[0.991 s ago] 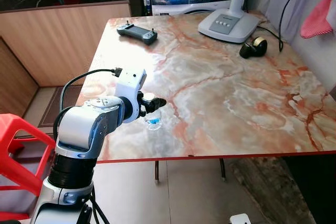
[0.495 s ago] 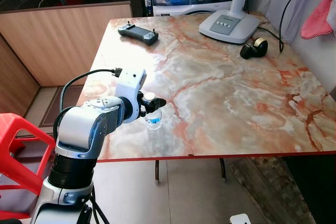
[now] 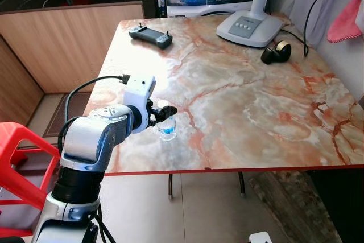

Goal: Restocking fridge

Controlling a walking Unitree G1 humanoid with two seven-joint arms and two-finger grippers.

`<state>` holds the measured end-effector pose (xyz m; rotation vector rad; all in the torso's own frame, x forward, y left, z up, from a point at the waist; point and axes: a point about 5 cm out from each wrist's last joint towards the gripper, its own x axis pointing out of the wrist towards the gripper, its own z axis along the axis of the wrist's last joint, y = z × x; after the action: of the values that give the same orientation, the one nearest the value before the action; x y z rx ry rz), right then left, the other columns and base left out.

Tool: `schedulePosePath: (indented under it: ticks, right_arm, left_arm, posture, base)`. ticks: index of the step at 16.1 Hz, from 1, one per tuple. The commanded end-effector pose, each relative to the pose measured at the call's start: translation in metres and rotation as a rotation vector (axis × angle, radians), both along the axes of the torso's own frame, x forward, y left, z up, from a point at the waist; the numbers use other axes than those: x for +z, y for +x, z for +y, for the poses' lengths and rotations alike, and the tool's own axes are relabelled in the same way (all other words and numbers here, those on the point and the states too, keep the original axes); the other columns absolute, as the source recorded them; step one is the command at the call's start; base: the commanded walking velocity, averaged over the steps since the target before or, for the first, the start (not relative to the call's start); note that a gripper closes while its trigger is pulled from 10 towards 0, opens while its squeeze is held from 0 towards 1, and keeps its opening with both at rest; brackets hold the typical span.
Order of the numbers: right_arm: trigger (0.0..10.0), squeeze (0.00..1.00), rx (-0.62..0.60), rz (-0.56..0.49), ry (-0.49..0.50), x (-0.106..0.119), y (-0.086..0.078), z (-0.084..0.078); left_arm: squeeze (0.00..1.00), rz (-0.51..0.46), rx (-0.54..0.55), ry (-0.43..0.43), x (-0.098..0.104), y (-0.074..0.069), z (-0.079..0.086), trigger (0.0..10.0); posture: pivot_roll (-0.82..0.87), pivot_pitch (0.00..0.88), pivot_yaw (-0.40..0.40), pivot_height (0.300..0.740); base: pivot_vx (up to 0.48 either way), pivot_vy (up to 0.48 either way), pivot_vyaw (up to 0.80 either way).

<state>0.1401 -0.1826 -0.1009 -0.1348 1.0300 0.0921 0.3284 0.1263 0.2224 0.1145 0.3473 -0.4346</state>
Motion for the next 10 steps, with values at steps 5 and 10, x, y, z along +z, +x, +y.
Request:
schedulePosePath:
  ticks: [5,10]
  right_arm:
    - [10.0,0.00,0.008,0.020,-0.001,-0.0021,-0.0055,0.0007]
    - [10.0,0.00,0.007,0.020,-0.002,-0.0020,-0.0051,0.0009]
  left_arm:
    - [0.00,-0.020,0.009,-0.012,-0.0019,0.0057,-0.0028,10.0]
    - [0.00,-0.036,0.016,-0.031,-0.0012,0.0080,-0.0032,3.5]
  posture:
    - [0.00,0.063,0.052,0.740]
    - [-0.01,0.064,0.053,0.740]
  base:
    - [0.000,0.000,0.00]
    - [0.000,0.000,0.00]
